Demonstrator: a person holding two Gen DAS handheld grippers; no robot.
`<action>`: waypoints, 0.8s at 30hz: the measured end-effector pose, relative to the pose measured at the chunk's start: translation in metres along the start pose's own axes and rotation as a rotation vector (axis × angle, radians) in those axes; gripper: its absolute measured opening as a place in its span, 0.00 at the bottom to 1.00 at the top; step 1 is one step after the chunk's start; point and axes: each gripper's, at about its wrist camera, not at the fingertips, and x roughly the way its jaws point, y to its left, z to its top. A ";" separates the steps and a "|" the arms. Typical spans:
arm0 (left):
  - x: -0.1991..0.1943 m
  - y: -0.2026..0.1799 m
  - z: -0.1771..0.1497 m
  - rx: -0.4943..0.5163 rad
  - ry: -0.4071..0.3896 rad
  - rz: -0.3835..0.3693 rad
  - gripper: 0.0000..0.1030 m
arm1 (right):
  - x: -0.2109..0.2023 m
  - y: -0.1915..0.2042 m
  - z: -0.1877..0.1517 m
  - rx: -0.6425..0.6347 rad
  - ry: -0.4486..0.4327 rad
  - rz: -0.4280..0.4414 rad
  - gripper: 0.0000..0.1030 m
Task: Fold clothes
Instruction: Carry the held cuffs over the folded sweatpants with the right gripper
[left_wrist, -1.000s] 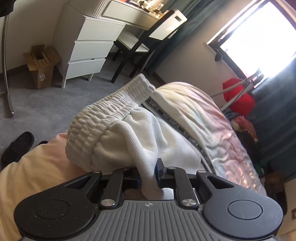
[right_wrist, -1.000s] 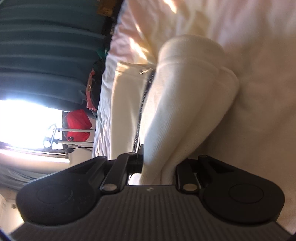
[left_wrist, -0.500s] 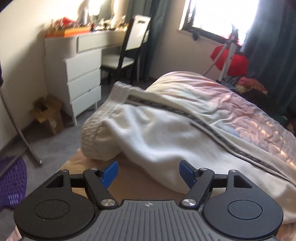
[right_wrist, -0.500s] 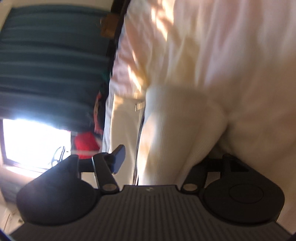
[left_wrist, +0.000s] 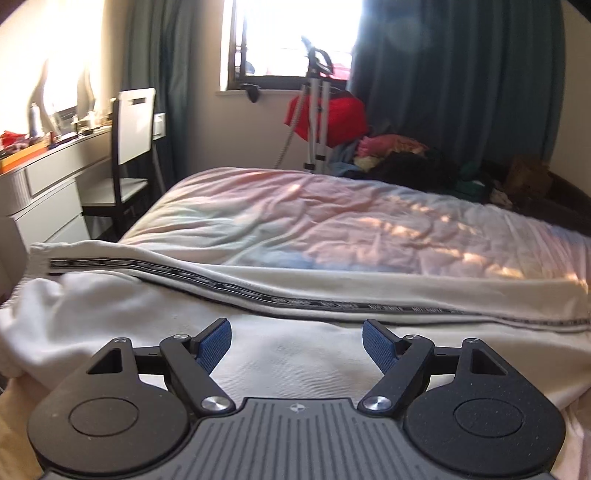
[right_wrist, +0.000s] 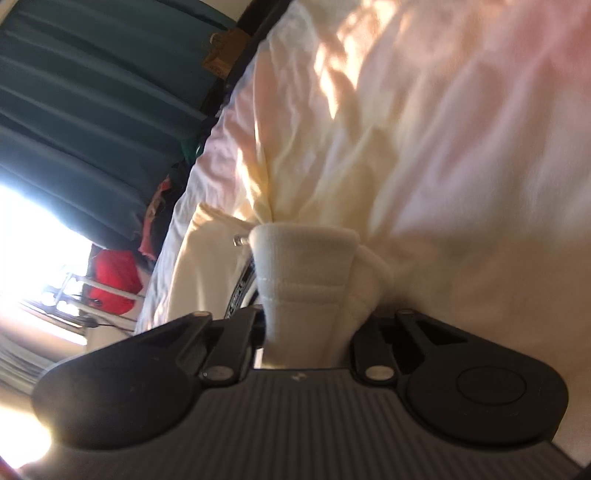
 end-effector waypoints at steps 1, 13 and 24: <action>0.007 -0.004 -0.005 0.014 0.010 -0.001 0.78 | 0.000 0.002 0.000 -0.012 -0.009 -0.005 0.15; 0.054 -0.004 -0.047 0.058 0.107 0.011 0.81 | -0.010 0.028 -0.010 -0.257 -0.107 -0.086 0.14; 0.053 0.007 -0.035 0.017 0.108 -0.028 0.80 | -0.030 0.105 -0.052 -0.739 -0.319 -0.174 0.14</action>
